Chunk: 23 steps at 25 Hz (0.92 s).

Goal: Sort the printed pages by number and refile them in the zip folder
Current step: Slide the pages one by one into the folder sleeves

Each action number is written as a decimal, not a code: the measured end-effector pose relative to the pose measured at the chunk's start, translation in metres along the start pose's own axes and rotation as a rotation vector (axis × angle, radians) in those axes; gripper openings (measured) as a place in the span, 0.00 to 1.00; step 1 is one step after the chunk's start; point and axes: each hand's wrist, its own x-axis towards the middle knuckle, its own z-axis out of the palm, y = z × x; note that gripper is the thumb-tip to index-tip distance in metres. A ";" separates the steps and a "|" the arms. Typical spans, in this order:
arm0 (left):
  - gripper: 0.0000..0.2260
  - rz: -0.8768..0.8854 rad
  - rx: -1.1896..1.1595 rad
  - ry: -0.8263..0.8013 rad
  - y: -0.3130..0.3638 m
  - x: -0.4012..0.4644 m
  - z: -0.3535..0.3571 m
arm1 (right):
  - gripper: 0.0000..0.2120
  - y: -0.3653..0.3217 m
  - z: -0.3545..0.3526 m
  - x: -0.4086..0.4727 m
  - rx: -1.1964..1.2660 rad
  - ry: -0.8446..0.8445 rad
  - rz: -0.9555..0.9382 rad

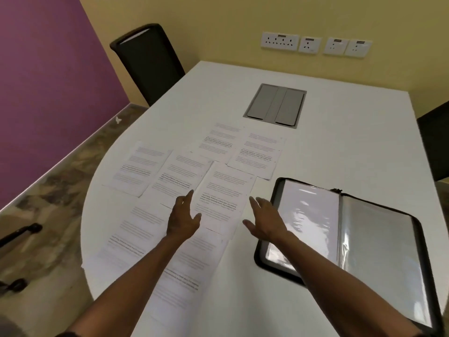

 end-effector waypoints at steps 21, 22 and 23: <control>0.34 0.103 0.397 -0.022 -0.035 0.341 0.061 | 0.33 0.002 0.036 0.330 -0.165 0.097 -0.131; 0.34 0.100 0.404 0.001 -0.034 0.356 0.066 | 0.33 0.003 0.039 0.344 -0.171 0.108 -0.139; 0.35 0.089 0.406 0.015 -0.033 0.370 0.070 | 0.33 0.004 0.042 0.357 -0.168 0.116 -0.141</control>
